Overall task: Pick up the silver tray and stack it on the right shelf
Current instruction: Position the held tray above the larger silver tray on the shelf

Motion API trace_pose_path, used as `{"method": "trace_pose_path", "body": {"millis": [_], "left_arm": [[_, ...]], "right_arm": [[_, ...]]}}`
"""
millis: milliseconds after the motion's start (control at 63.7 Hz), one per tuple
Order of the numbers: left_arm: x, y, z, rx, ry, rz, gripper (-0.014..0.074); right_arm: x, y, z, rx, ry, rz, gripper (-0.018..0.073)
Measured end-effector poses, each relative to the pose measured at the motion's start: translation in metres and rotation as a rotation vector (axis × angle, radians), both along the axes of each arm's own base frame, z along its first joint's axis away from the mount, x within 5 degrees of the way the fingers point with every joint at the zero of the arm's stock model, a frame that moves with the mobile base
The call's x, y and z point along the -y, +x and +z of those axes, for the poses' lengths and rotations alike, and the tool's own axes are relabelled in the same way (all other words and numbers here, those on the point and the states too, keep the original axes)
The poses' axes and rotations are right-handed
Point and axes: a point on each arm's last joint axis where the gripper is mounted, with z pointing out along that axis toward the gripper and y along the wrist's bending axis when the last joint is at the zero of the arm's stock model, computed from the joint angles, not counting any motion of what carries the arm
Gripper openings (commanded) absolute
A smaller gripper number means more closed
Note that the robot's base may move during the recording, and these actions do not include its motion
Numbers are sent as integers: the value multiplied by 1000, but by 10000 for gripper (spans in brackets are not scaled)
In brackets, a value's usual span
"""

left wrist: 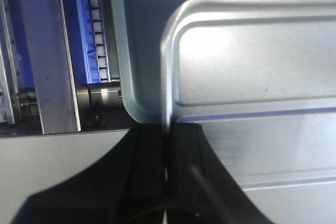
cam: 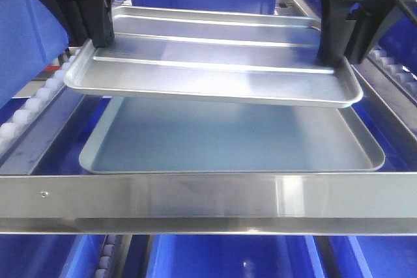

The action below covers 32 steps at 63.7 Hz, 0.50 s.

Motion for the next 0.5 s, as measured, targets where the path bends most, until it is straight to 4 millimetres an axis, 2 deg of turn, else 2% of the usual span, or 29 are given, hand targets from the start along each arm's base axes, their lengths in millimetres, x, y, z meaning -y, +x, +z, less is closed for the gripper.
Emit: {"method": "trace_pose_path", "body": {"millis": [503], "left_arm": [[0, 0, 0, 0, 0, 0, -93]], "right_arm": [[0, 0, 0, 0, 0, 0, 57]]}}
